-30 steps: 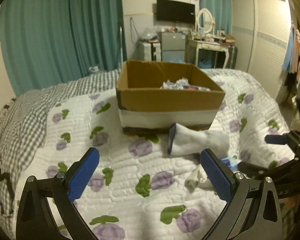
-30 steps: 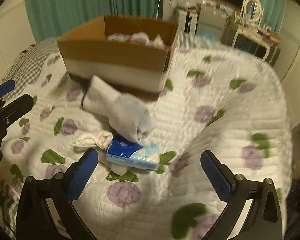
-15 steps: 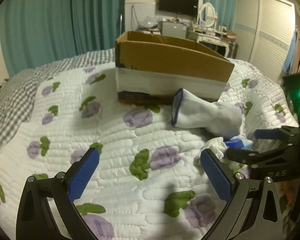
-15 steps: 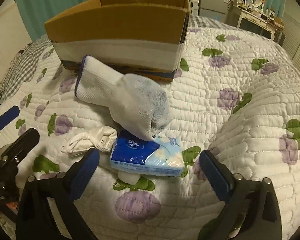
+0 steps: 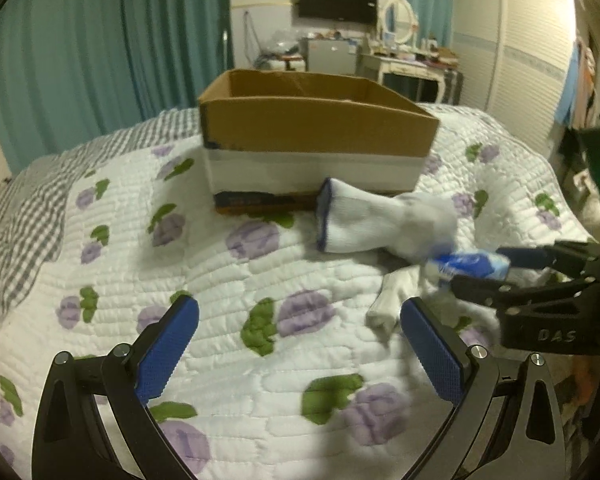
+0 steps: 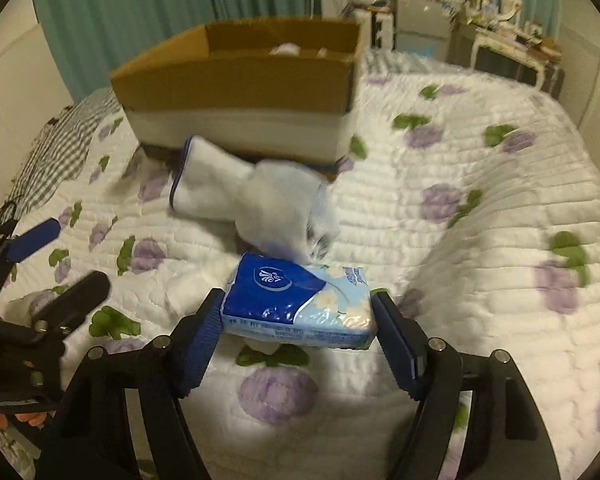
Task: Organize soft objects
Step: 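Grasp the blue tissue pack with the right tool while the left tool grasps the white glove, then carry the blue tissue pack and glove into the box and release them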
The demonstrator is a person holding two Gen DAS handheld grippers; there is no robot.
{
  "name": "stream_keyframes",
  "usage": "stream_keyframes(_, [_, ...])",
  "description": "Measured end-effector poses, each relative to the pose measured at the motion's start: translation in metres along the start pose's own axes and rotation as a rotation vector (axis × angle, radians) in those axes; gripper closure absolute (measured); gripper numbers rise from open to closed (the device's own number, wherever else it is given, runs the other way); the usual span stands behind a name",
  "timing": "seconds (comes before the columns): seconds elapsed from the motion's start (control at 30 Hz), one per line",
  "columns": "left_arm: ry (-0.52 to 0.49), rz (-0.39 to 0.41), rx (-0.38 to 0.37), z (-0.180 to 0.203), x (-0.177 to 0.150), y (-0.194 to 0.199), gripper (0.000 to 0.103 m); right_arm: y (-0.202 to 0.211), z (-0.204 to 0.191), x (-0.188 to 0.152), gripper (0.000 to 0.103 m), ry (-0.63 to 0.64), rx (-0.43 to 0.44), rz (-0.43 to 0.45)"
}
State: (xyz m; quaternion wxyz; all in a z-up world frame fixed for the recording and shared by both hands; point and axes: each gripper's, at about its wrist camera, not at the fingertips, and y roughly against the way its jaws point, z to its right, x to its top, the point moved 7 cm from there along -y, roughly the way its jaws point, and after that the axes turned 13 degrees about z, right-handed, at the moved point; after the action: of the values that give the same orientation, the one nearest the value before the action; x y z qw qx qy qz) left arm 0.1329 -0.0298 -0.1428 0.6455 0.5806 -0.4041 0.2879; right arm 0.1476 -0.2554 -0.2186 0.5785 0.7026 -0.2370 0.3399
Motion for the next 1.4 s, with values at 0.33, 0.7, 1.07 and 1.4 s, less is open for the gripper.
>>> stream_keyframes(0.33, [0.006, -0.059, -0.058, 0.035, -0.007, -0.021, 0.010, 0.022, 0.032, 0.019, 0.030, -0.044, -0.032, 0.079])
stream_keyframes(0.7, [-0.020, -0.143, -0.153, 0.073, -0.028, -0.059, 0.041, 0.005, 0.038, 0.008, 0.030, -0.148, 0.034, 0.014])
stream_keyframes(1.07, [0.007, -0.138, -0.155, 0.060, -0.026, -0.050, 0.065, 0.004, 0.034, 0.005, 0.030, -0.090, -0.023, 0.022])
stream_keyframes(1.4, [0.029, -0.102, -0.167, 0.041, -0.018, -0.010, 0.074, 0.026, 0.016, 0.009, 0.030, -0.005, -0.061, 0.072])
